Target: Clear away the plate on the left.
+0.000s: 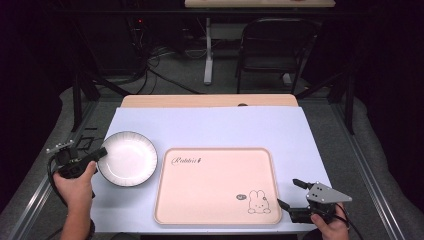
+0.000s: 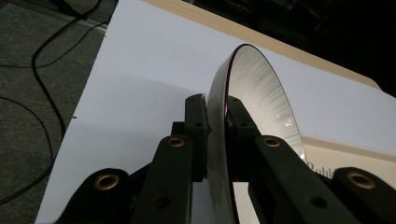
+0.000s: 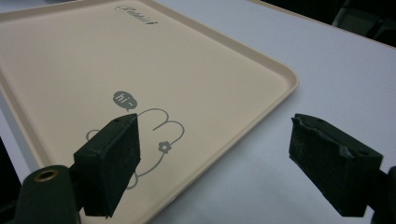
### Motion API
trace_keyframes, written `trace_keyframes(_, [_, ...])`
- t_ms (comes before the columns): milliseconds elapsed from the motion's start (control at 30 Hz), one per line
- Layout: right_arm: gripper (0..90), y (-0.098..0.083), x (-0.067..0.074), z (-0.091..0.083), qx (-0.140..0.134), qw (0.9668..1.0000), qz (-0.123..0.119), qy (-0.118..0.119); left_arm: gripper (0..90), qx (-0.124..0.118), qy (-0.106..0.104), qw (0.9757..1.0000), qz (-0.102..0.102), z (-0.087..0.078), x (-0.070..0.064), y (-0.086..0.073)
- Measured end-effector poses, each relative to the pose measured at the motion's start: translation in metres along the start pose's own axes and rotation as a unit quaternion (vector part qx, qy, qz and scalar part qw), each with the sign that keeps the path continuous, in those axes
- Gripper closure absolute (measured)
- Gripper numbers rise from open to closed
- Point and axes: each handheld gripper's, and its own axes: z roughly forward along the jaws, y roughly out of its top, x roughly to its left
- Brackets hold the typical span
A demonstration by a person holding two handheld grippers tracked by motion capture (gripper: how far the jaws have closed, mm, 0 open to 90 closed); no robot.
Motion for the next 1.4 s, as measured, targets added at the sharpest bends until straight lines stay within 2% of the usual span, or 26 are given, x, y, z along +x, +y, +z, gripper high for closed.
trace_keyframes(233, [15.9, 0.000, 0.000, 0.000, 0.000, 1.0000, 0.000, 0.000, 81.4, -0.002, -0.001, 1.0000, 0.005, -0.002, -0.004, 0.005])
trace_keyframes(533, [15.9, 0.000, 0.000, 0.000, -0.001, 1.0000, 0.000, 0.000, 81.2, -0.006, -0.014, 0.9998, 0.009, -0.001, -0.015, 0.010])
trace_keyframes(733, [15.9, 0.000, 0.000, 0.000, 0.000, 1.0000, -0.001, 0.000, 81.0, -0.006, -0.026, 0.9994, 0.021, 0.003, -0.028, 0.013])
trace_keyframes(1033, [15.9, 0.000, 0.000, 0.000, 0.000, 1.0000, -0.001, -0.001, 81.0, -0.006, -0.051, 0.9983, 0.029, 0.011, -0.047, 0.014])
trace_keyframes(1400, [15.9, 0.000, 0.000, 0.000, -0.001, 1.0000, -0.001, -0.001, 81.0, 0.004, -0.075, 0.9963, 0.043, 0.026, -0.071, 0.012])
